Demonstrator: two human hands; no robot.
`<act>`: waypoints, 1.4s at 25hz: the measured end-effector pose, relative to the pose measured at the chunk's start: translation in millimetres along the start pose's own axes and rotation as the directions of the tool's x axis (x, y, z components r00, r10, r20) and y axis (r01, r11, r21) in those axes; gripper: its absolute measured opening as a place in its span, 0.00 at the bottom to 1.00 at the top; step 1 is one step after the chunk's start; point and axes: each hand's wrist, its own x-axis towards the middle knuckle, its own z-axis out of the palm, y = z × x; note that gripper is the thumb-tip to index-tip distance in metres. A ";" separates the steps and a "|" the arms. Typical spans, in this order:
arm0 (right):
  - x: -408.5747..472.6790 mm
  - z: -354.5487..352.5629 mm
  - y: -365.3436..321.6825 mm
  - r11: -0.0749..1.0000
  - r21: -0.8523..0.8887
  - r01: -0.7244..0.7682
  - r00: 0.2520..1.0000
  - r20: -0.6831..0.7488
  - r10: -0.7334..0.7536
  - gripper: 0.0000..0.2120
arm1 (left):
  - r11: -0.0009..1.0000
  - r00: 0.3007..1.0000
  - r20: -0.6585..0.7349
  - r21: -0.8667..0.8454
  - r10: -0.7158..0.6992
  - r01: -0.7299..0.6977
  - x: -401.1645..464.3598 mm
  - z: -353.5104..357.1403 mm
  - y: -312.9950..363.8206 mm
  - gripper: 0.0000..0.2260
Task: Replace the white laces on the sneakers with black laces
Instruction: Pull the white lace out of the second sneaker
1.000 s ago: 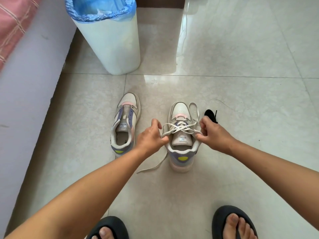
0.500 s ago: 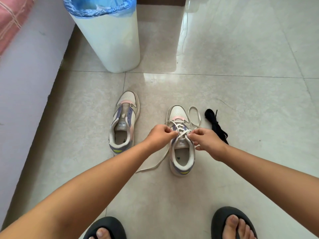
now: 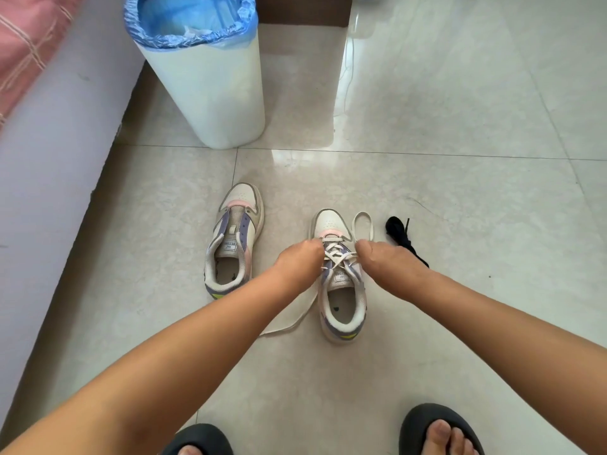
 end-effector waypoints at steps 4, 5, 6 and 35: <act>-5.4 16.9 9.7 0.996 0.091 0.019 0.995 -0.103 -0.010 0.09 | 0.929 0.968 0.121 -0.277 -0.220 0.246 -2.7 2.6 1.6 0.09; -6.3 19.7 9.1 0.955 0.269 -0.122 0.992 -0.002 0.128 0.08 | 0.812 0.929 0.223 -0.453 -0.296 0.367 -2.3 1.8 3.1 0.07; -5.5 23.0 8.8 0.907 0.379 -0.185 0.983 0.067 0.172 0.09 | 0.687 0.884 0.322 -0.557 -0.340 0.467 -2.8 -0.2 5.7 0.07; 6.5 2.4 11.8 0.977 -0.136 -0.163 0.948 -0.297 0.116 0.05 | 0.952 0.971 -0.021 0.192 -0.240 0.239 -4.0 -10.8 -23.6 0.09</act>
